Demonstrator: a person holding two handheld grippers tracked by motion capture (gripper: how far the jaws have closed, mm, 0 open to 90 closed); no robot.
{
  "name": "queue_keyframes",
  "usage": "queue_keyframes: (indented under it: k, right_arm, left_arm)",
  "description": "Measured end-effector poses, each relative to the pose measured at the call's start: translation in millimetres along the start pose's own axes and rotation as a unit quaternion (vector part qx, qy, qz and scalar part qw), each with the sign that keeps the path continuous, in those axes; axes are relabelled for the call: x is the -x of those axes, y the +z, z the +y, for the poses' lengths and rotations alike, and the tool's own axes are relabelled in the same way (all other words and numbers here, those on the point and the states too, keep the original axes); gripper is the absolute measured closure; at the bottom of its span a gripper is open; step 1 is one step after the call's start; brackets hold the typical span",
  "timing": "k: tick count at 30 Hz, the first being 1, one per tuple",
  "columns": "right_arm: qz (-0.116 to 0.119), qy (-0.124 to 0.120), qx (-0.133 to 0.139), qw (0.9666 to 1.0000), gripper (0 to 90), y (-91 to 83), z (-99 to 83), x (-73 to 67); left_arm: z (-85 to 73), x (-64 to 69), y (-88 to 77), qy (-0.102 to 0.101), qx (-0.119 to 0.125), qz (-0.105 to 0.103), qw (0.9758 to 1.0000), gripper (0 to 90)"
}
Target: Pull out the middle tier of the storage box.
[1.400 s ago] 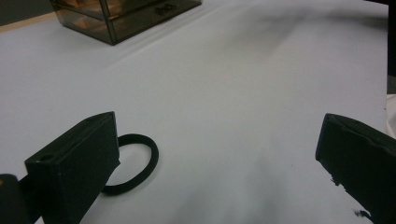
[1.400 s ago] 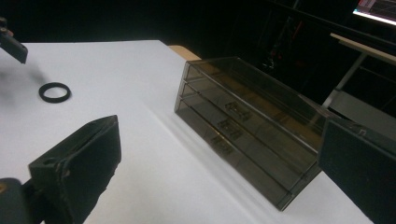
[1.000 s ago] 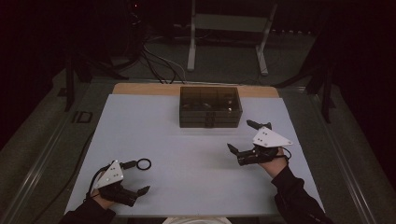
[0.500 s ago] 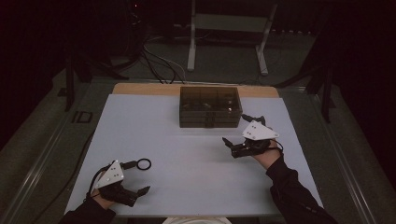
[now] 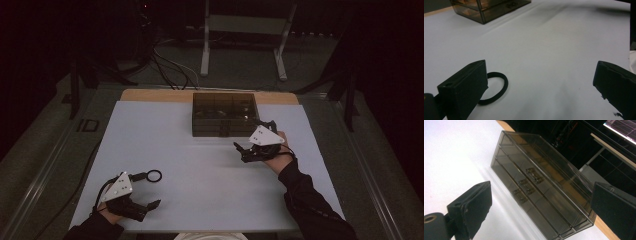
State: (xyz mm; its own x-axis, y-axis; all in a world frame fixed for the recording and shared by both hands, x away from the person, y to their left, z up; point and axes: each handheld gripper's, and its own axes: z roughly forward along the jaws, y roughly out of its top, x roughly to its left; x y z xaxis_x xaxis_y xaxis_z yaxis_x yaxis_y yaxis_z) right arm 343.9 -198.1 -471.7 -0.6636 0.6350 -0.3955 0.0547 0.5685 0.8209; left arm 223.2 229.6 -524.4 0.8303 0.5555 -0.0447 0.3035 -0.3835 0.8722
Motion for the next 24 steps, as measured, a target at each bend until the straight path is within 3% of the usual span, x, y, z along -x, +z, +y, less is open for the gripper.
queue_keyframes:
  k: [12,19,24]
  right_arm:
    - [-0.009,-0.045,-0.036,0.9983,4.0,25.0,-3.6,-9.8]
    - [-0.023,-0.076,-0.052,0.9955,4.0,37.1,-4.0,-19.7]
    - [-0.039,-0.102,-0.072,0.9914,5.5,46.1,-4.6,-26.9]
  left_arm:
    - [-0.2,0.1,0.2,0.0,0.0,-0.003,1.0,1.0]
    - [0.1,0.3,-0.2,0.001,0.001,-0.001,1.0,1.0]
    - [0.1,0.2,-0.4,0.001,0.002,0.0,1.0,1.0]
